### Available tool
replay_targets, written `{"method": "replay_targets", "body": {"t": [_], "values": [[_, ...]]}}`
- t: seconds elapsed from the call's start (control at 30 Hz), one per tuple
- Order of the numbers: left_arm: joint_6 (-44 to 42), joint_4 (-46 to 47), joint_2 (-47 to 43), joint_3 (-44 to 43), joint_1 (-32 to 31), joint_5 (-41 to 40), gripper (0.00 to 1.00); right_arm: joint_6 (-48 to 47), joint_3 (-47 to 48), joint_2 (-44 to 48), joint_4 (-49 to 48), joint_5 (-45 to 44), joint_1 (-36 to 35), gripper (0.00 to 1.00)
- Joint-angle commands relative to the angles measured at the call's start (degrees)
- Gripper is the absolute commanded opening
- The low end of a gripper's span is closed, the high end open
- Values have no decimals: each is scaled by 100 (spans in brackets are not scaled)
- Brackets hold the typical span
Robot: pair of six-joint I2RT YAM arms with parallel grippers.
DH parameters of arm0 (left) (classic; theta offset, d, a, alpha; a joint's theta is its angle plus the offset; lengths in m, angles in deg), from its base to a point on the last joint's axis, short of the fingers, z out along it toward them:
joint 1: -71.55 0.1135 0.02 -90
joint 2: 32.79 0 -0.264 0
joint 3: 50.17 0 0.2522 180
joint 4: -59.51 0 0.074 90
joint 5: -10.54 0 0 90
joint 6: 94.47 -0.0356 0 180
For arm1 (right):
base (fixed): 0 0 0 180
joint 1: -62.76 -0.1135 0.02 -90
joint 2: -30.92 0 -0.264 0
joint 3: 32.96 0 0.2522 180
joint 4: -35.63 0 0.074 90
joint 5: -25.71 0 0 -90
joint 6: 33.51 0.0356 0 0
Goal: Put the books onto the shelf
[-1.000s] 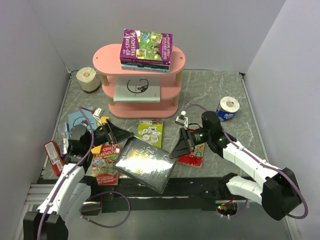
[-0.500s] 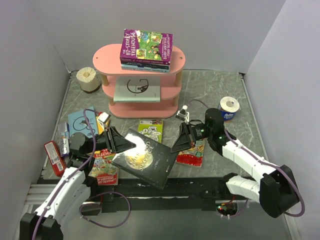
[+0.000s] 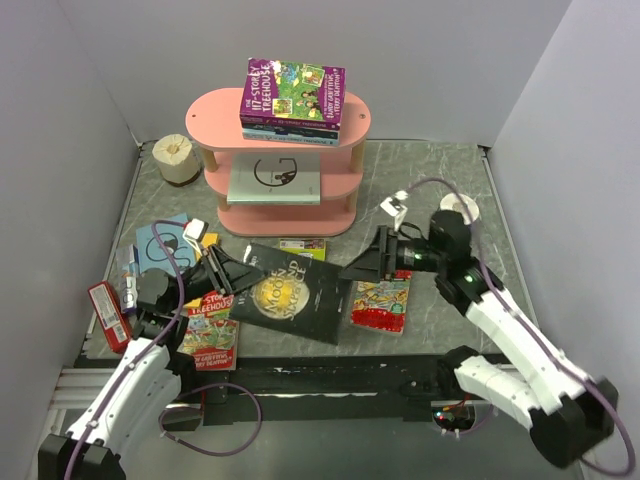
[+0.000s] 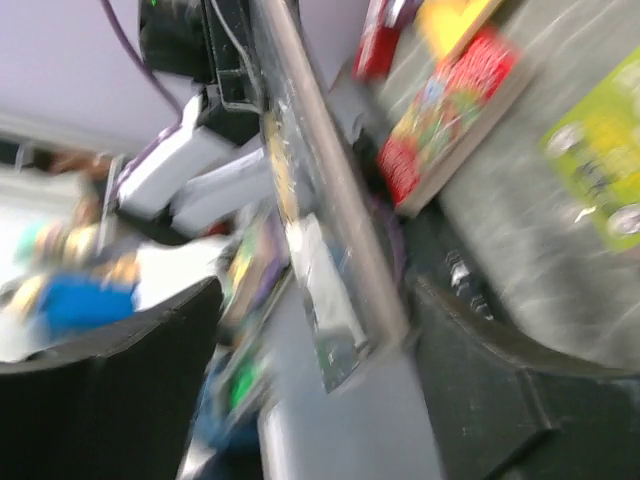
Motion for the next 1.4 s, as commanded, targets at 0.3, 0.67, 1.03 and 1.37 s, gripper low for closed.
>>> {"method": "replay_targets", "body": {"t": [0.3,0.67,1.03,1.37], "values": [[952,1203,816,-789,17,-1884,1,1216,-1539,1102,-1830,-1173,-4,95],[978,1546,1423,-1053,16,-1858,1,1558,-1470,381,-3112,-927,-13,79],[1057,1863,1950,-1202,8,-1744,1,2217,-1276,-717,-4678,-768,-22,35],[-1598,-2289,1968,-2668,25,-2388,67,1937,-601,-964,-4259,-874,-21,0]]}}
